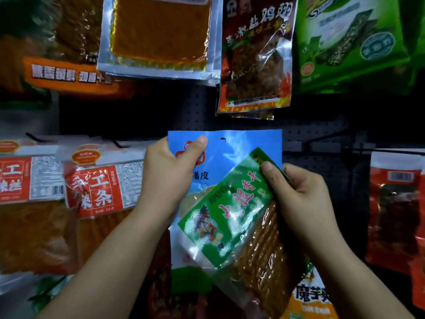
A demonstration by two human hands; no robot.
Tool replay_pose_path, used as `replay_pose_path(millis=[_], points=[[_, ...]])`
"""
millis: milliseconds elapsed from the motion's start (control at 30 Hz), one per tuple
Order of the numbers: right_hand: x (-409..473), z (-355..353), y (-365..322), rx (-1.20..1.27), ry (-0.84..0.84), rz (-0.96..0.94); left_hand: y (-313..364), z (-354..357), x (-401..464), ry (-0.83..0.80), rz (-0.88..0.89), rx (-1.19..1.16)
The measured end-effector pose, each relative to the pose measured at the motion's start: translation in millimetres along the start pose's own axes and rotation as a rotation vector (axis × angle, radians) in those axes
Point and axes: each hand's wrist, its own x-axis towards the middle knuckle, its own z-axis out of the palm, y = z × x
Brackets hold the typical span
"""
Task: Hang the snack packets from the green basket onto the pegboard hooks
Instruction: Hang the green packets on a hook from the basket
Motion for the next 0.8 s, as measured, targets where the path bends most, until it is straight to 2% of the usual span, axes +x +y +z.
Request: replay_pose_path(millis=[133,433,533,800], points=[[7.0,1.5,6.7,0.029,0.009,0.048,-3.2,5.5,9.2,-0.001,0.067,0.069],[13.7,10.5,31.4,0.077,-0.034,0.162,-24.1,10.8,20.6,-0.060,0.011,0.149],[17.3,12.9,39.8,0.025,-0.006,0.171,-32.9,13.9,21.9,-0.066,-0.010,0.242],[37.2,16.3,53.8,-0.212,0.037,0.143,-59.3,14.4,24.9,-0.106,-0.024,0.312]])
